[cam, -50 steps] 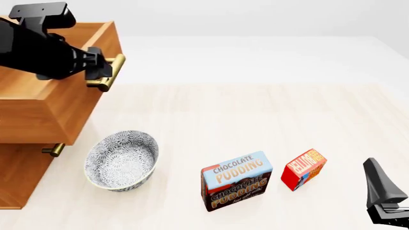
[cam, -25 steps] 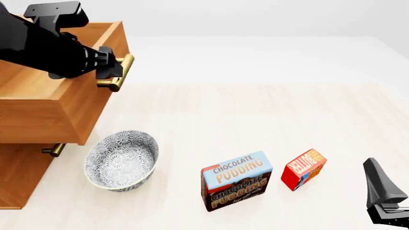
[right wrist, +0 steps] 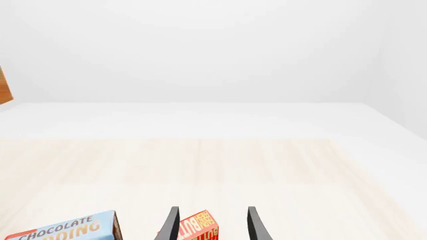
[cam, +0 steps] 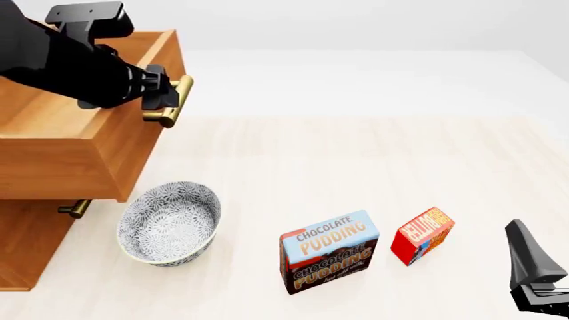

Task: Put the butter at the back in the top drawer of the cabinet and close it.

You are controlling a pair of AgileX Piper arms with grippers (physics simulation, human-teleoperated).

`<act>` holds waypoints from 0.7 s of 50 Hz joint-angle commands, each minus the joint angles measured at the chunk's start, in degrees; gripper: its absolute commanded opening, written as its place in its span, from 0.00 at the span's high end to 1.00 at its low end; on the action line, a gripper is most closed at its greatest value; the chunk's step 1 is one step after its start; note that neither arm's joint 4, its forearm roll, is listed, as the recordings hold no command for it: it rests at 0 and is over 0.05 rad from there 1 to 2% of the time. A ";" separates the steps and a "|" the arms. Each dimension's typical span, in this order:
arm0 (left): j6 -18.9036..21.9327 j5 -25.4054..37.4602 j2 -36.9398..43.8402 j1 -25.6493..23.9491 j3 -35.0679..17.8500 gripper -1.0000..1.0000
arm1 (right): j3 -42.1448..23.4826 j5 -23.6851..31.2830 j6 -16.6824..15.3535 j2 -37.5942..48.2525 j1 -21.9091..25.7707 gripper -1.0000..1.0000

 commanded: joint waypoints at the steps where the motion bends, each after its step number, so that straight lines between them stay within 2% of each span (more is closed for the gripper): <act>1: 0.07 1.99 1.87 -2.74 3.64 0.00 | 0.00 0.00 0.00 0.00 0.00 0.00; 35: -1.00 1.78 3.87 -6.00 1.74 0.00 | 0.00 0.00 0.00 0.00 0.00 0.00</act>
